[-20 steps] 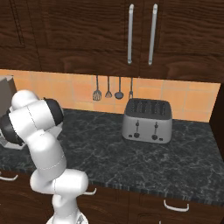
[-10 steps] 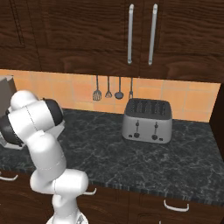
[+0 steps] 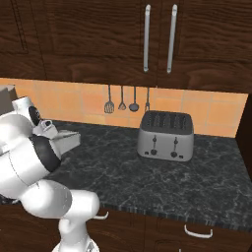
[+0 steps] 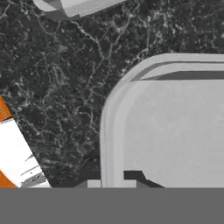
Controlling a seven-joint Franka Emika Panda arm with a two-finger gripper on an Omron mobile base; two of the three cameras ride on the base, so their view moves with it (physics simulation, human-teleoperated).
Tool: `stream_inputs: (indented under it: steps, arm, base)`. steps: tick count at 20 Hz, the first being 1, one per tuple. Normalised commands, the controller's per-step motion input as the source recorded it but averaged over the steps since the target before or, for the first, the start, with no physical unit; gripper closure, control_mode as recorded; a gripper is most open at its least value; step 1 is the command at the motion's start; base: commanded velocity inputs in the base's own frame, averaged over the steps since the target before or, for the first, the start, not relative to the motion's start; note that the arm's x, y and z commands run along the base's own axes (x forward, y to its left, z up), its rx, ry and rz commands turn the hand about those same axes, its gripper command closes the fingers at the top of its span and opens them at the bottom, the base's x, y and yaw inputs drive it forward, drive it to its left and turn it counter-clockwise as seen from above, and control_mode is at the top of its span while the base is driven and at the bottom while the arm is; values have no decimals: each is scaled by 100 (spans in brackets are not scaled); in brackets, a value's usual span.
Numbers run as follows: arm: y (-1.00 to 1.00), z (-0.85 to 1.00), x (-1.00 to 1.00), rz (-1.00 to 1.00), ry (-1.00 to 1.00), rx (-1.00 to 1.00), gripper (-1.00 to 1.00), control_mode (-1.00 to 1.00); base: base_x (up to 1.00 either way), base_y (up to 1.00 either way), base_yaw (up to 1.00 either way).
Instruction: Take the meat container that has the fish and place it on the second highest rack of the freezer. Then take the vegetable container that has the sweet potato and cucumber and place it on the highest rack of the freezer.
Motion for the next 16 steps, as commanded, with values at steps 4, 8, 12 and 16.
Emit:
stream_inputs:
  steps: [4,8,12,16]
  arm:
    - [-100,68,-49,9,-1,5,100,-100]
    - [-100,68,-60,13,-1,6,100,-100]
    - [-78,67,-67,14,0,3,100,-100]
    - [-52,53,-54,19,0,0,100,-100]
  base:
    - [0,0,0]
    - [0,0,0]
    - [0,0,0]
    - [0,0,0]
